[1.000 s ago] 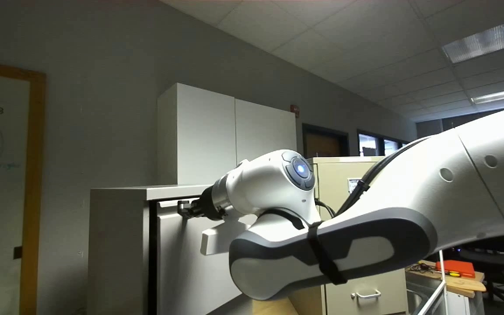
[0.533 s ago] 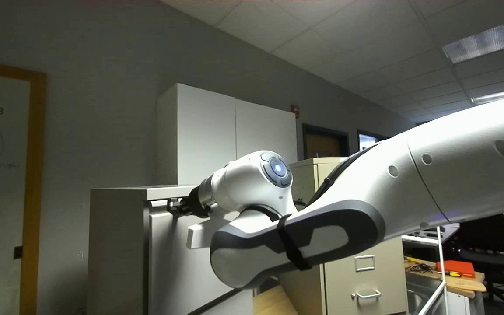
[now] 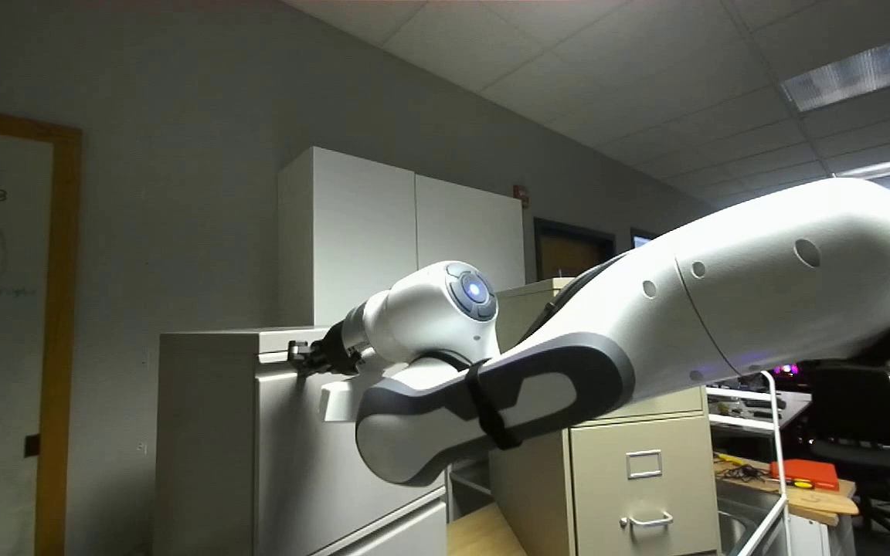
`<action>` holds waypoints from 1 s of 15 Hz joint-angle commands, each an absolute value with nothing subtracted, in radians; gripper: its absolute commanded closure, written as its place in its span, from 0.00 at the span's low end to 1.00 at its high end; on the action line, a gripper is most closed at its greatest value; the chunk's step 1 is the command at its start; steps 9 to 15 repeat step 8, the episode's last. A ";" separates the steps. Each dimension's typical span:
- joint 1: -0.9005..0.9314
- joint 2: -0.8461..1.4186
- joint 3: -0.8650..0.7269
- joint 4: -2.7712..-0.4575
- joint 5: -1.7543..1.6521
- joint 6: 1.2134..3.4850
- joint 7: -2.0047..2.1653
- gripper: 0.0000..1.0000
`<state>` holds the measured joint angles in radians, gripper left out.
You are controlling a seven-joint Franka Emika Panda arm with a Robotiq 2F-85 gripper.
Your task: Close the top drawer of the cabinet on the left
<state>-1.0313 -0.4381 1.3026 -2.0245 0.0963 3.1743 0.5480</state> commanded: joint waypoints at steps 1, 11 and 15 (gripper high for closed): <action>-1.092 -0.368 1.368 -1.976 0.112 3.163 0.501 1.00; -1.052 -0.356 1.343 -2.014 0.139 3.138 0.513 1.00; -1.052 -0.356 1.343 -2.014 0.139 3.138 0.513 1.00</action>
